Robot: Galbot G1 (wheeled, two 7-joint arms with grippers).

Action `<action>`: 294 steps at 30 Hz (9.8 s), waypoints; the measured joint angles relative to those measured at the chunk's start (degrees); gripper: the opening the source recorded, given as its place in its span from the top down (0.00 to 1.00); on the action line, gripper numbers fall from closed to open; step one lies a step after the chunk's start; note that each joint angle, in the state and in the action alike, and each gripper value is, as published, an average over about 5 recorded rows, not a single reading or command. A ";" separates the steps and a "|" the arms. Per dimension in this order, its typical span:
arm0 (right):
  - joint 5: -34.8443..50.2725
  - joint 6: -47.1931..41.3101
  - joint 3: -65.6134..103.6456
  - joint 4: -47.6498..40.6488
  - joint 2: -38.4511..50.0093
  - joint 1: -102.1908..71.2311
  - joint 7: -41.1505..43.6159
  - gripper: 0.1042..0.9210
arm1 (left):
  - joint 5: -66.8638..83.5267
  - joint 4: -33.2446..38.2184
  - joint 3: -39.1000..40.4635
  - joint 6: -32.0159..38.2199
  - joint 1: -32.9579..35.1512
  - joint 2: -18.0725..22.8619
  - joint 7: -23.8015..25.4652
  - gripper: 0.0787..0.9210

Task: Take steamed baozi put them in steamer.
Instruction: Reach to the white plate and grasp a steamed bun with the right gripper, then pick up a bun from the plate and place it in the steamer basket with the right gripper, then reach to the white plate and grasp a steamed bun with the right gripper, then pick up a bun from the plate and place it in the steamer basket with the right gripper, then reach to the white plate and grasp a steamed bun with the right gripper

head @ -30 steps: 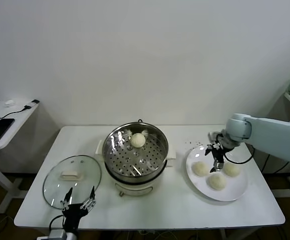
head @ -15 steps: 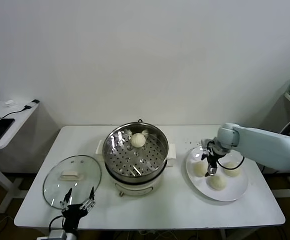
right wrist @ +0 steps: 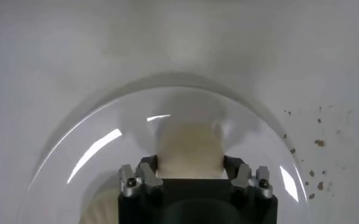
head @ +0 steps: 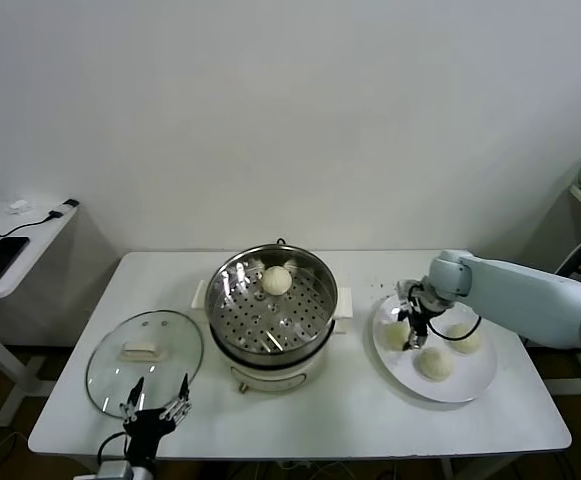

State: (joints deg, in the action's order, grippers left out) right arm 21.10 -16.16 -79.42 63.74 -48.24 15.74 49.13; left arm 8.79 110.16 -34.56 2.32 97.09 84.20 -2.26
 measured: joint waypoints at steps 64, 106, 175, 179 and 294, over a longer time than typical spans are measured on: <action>33.00 -16.04 -11.06 -1.40 -41.11 19.02 -11.27 0.32 | -0.13 2.01 0.30 0.39 0.09 -1.15 0.36 0.12; 16.06 -2.80 -24.06 20.97 3.85 35.26 5.85 0.12 | -0.06 3.30 -0.15 -0.22 0.41 -0.54 0.45 0.12; 7.48 11.39 -14.83 20.53 -10.44 40.90 9.66 0.28 | -1.06 5.32 -0.57 -1.46 1.97 0.23 0.16 0.12; 5.08 17.62 -13.58 21.72 -15.73 40.83 10.16 0.28 | -0.95 5.53 -0.96 -1.46 2.32 0.09 0.12 0.12; -14.70 7.97 10.75 -7.08 9.07 -5.43 8.04 0.23 | -2.40 4.38 -0.92 -0.69 4.43 0.52 0.28 0.12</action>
State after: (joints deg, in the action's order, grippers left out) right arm 6.40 -8.19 -68.67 56.66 -39.17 10.31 57.17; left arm 6.40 114.53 -35.47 1.62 101.52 84.72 -1.98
